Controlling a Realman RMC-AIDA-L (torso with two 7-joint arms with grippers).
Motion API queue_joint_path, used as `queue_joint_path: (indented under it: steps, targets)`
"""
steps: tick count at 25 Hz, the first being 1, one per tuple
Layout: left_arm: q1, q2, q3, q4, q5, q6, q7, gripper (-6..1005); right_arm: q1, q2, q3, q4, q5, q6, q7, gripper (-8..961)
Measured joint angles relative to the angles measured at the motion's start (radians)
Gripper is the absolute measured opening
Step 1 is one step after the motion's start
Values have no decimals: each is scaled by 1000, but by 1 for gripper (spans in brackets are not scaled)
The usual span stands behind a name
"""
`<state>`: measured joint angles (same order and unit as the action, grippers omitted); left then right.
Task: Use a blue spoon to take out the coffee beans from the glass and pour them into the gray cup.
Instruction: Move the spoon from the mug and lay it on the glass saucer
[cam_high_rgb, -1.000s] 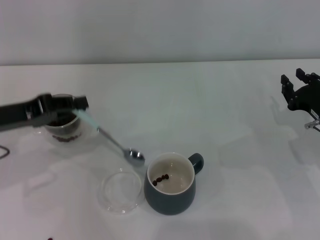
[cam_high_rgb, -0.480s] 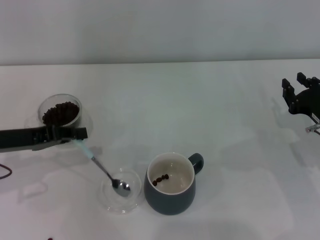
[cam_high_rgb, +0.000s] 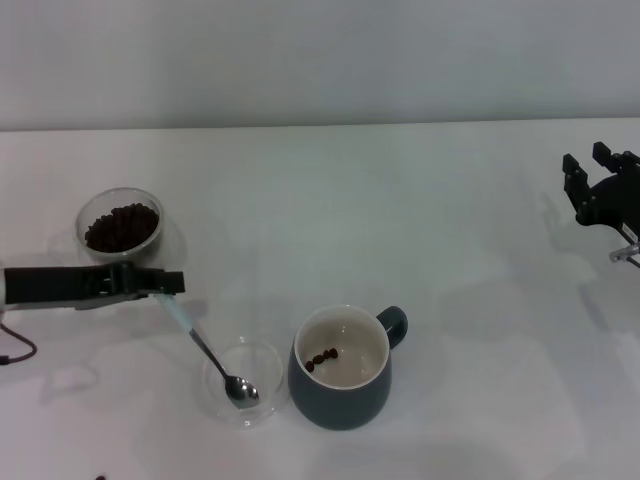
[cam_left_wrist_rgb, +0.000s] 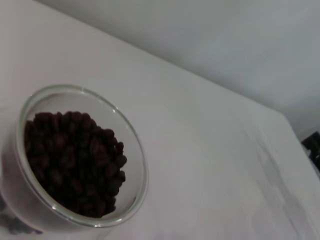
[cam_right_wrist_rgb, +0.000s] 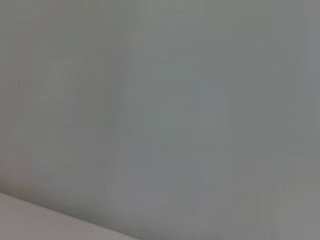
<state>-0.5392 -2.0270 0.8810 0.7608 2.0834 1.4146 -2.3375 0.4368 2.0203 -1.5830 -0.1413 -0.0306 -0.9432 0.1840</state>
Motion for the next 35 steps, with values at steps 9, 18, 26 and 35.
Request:
queue_joint_path:
  steps: [9,18,26,35]
  targets:
    - [-26,0,7,-13,21,-5,23,150,6,0,4,-2,0,3,0,387]
    - [-48,5,9,-40,22,-5,42,168,10,0,5,-3,0,3,0,387]
    - [-49,1,9,-50,23,-5,45,277,13,0,5,-4,0,3,0,387]
    - [-48,3,10,-83,25,-6,55,302,13,0,3,-5,0,3,0,387]
